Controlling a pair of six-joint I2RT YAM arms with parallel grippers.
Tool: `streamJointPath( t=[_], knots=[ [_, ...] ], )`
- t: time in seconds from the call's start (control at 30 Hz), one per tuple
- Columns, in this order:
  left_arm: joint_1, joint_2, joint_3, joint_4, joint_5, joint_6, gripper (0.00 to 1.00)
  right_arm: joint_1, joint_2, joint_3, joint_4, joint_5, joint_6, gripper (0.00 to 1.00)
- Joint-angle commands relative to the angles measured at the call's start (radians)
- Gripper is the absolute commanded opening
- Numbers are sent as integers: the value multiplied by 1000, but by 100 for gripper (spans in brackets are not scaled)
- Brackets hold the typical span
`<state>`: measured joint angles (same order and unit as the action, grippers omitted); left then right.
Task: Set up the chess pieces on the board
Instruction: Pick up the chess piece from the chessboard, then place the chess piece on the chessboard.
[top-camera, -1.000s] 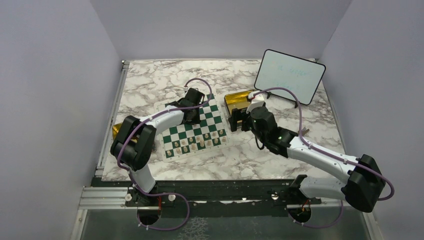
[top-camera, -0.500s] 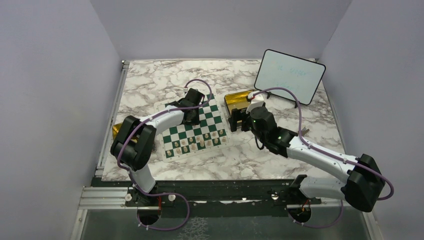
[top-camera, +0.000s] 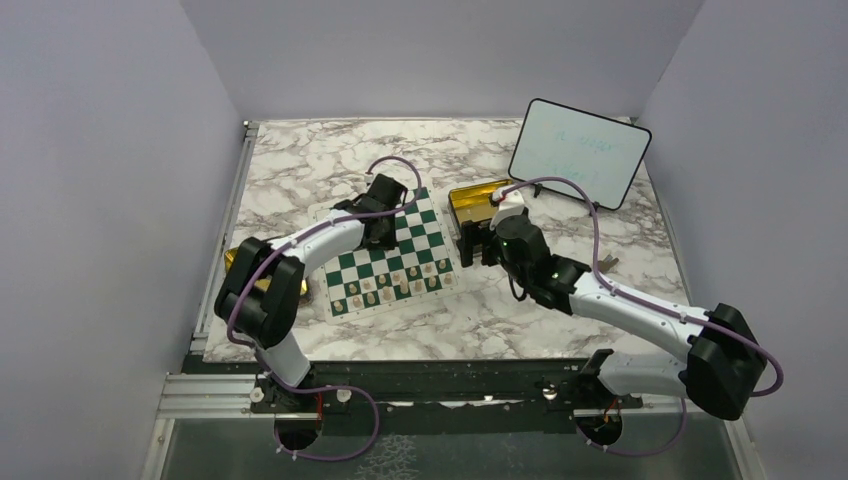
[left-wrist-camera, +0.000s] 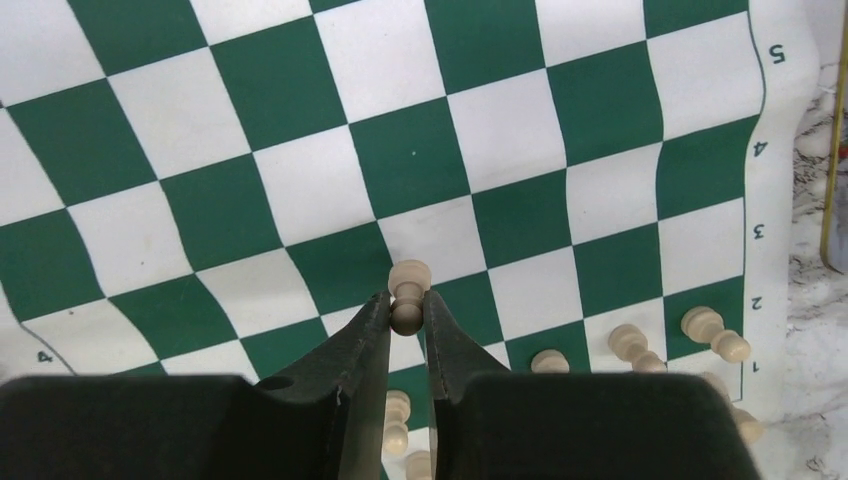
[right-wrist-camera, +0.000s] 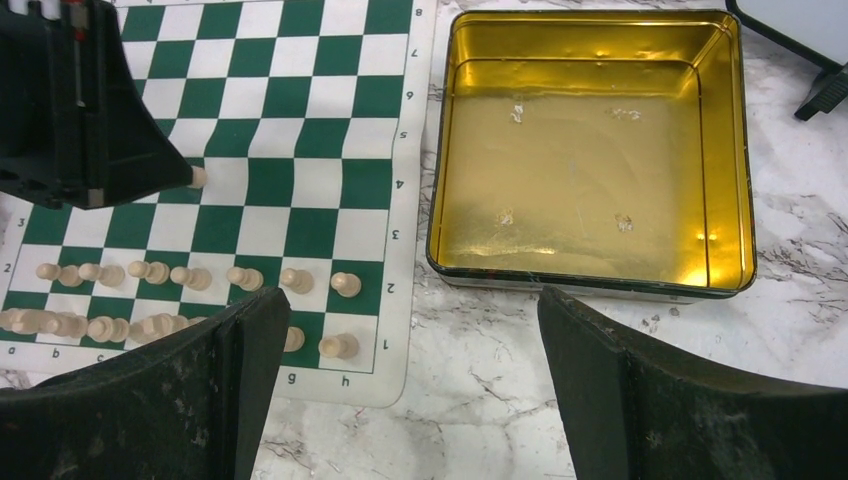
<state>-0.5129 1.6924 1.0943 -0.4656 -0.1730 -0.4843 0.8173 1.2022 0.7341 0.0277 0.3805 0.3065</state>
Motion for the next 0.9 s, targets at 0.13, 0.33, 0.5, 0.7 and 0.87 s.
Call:
streamJointPath(
  t=[0.13, 0.33, 0.5, 0.7, 0.87],
  knots=[
    [28, -140, 34, -149, -21, 14, 18, 6, -16, -15, 10, 9, 15, 100],
    [123, -252, -14, -227, -6, 23, 18, 6, -33, -30, 20, 21, 10, 100],
    [185, -299, -59, -280, 0, 23, 18, 6, -41, -56, 50, -13, 12, 100],
    [222, -298, -111, -319, 12, 17, 18, 6, -40, -36, 25, -8, -8, 100],
    [258, -278, -144, -323, 44, 13, 18, 6, -48, -53, 46, -24, 9, 100]
  ],
)
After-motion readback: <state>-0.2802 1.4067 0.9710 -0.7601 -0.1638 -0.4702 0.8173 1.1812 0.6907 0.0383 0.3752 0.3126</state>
